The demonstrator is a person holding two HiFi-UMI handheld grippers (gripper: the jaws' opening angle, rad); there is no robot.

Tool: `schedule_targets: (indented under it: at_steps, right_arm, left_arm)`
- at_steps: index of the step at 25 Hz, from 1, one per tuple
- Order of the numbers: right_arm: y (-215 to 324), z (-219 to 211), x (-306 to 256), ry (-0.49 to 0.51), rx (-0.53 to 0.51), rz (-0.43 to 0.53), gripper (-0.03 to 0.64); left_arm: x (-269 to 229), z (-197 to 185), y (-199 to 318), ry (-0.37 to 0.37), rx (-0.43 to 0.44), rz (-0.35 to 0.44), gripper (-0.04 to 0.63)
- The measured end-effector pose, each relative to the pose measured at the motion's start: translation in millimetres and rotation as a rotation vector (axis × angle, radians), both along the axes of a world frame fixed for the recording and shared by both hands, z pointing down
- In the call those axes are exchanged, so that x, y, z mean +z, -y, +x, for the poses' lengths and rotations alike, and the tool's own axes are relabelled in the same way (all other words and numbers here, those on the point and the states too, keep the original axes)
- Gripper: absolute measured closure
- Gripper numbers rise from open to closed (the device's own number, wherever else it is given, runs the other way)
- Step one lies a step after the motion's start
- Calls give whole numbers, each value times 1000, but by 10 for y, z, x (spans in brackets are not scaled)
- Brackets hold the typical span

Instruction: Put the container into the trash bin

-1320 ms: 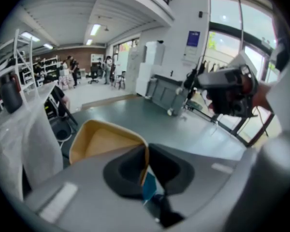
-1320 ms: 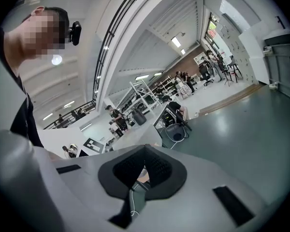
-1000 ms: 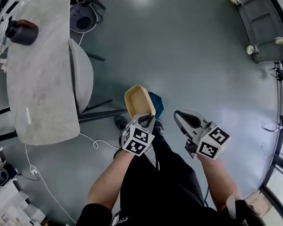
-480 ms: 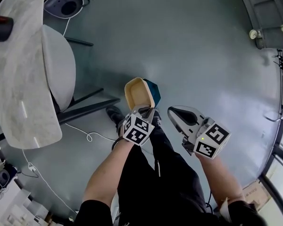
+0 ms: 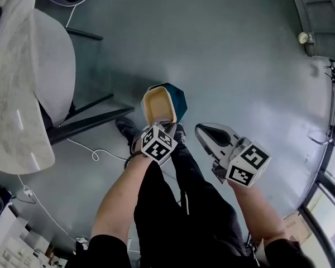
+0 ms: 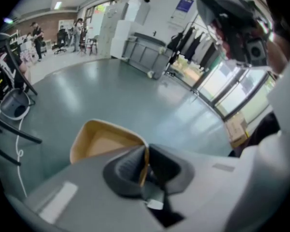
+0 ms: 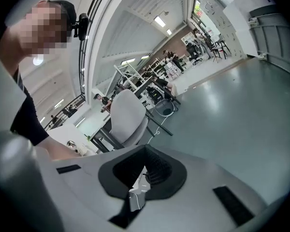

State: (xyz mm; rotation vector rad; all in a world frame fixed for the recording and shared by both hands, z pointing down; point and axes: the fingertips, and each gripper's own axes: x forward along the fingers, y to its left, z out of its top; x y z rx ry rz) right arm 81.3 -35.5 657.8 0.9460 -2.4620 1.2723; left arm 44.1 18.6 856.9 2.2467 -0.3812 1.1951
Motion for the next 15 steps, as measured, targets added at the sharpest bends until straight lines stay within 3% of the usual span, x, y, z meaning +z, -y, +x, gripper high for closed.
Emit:
schedule_targets:
  at_steps: [1, 2, 3, 4, 15]
  right_arm:
    - [-28, -34, 2, 0, -10, -1, 621]
    - [-50, -60, -4, -1, -20, -1, 621]
    - [-66, -80, -19, -2, -28, -1, 621]
    - [-75, -96, -43, -4, -33, 1, 621]
    - [75, -181, -746, -4, -37, 73, 621]
  left_arm:
    - [50, -10, -53, -2, 13, -18, 560]
    - [95, -18, -104, 0, 28, -33, 512]
    - [130, -34, -143, 5, 40, -44, 404]
    - [144, -61, -160, 9, 39, -51, 369]
    - [-743, -476, 166, -102, -289, -30, 379]
